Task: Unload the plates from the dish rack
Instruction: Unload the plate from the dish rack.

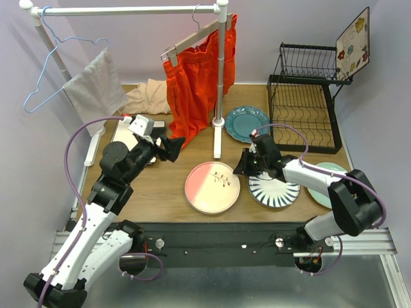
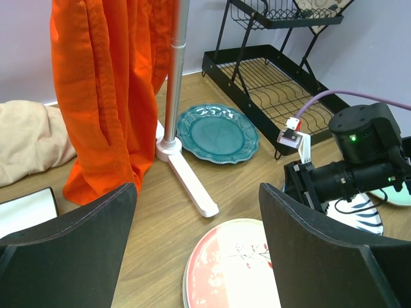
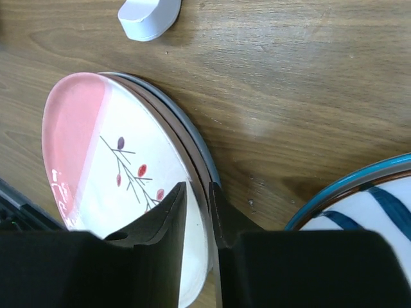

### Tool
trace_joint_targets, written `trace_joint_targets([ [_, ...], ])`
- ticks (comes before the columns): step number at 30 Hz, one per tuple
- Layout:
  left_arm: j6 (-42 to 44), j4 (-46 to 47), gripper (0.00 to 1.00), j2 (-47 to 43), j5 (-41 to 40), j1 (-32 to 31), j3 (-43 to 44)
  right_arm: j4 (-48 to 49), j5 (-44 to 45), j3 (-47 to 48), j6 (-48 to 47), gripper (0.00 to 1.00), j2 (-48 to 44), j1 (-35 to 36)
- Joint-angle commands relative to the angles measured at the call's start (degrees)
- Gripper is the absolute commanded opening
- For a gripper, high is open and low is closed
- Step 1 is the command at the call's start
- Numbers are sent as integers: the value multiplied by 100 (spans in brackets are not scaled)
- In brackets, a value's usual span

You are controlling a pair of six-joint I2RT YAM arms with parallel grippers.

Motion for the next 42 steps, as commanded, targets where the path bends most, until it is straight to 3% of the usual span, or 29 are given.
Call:
trace_joint_targets([
  [1, -41, 77, 86, -77, 197, 32, -24, -258, 469, 429, 64, 37, -321, 11],
  [7, -76, 50, 87, -164, 206, 23, -24, -846, 838, 1379, -103, 52, -541, 20],
  [11, -68, 41, 88, -261, 145, 23, -6, -1303, 1321, 2205, -279, 81, -681, 20],
  [15, -76, 24, 89, -270, 136, 23, 11, -1734, 2145, 3109, -550, 99, -778, 20],
  [20, -76, 24, 90, -305, 136, 23, 11, -1919, 3200, 3911, -1095, 100, -814, 29],
  [28, -77, 50, 90, -314, 197, 23, -15, -1919, 5135, 5220, -2809, 100, -489, -269],
  [32, -85, 68, 90, -331, 268, 23, -6, -1919, 4750, 5669, -2994, 100, -226, -1426],
  [36, -85, 94, 90, -393, 250, 14, -50, -1919, 4882, 5959, -3206, 100, -50, -2123],
  [42, -77, 103, 89, -262, 329, 14, -41, -2164, 3617, 6381, -2679, 100, 214, -3793],
])
